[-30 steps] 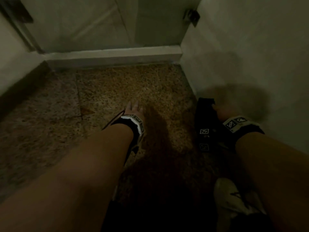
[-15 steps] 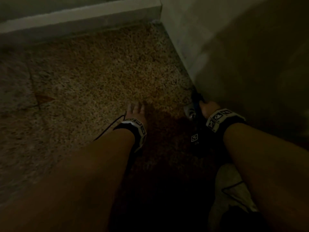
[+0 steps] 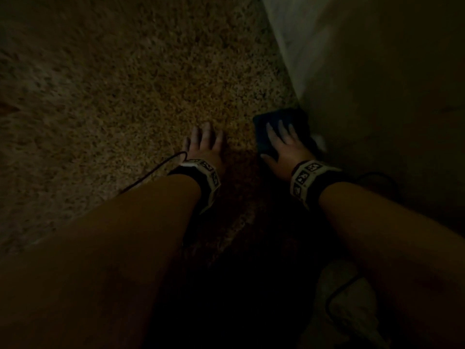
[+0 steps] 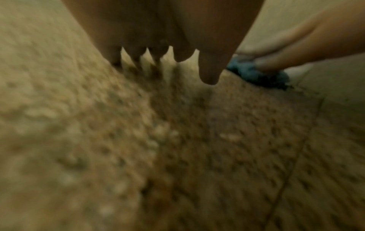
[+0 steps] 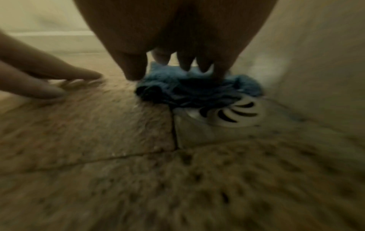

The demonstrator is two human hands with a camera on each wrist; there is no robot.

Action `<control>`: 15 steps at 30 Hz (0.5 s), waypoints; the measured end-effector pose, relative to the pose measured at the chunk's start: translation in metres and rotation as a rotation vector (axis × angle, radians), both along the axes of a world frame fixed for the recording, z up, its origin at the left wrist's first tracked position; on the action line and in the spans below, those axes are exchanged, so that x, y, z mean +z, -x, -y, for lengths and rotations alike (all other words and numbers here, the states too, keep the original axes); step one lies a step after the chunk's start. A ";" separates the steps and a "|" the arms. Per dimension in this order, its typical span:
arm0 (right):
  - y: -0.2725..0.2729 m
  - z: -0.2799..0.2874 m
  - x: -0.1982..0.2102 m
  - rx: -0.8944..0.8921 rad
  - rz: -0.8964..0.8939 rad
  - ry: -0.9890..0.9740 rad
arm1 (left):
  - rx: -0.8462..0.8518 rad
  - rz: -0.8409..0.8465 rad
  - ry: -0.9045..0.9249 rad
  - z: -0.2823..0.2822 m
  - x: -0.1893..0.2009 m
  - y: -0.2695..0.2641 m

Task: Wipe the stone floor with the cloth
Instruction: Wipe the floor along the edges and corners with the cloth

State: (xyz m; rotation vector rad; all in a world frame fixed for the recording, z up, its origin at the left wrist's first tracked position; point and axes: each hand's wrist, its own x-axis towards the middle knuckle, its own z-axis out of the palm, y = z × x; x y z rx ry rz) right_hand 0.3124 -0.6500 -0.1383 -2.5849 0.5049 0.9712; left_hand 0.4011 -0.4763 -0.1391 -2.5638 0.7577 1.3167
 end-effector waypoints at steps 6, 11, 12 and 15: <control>-0.015 -0.001 -0.017 0.045 -0.016 0.075 | 0.011 0.017 -0.010 0.001 -0.011 0.002; -0.028 0.003 -0.018 -0.054 -0.002 0.057 | -0.036 0.024 -0.024 -0.001 -0.012 -0.001; -0.028 0.002 -0.018 -0.048 -0.010 0.064 | -0.037 0.021 -0.016 -0.003 -0.010 -0.001; -0.023 -0.001 -0.016 0.010 -0.041 0.088 | -0.074 0.022 -0.006 -0.009 -0.006 -0.001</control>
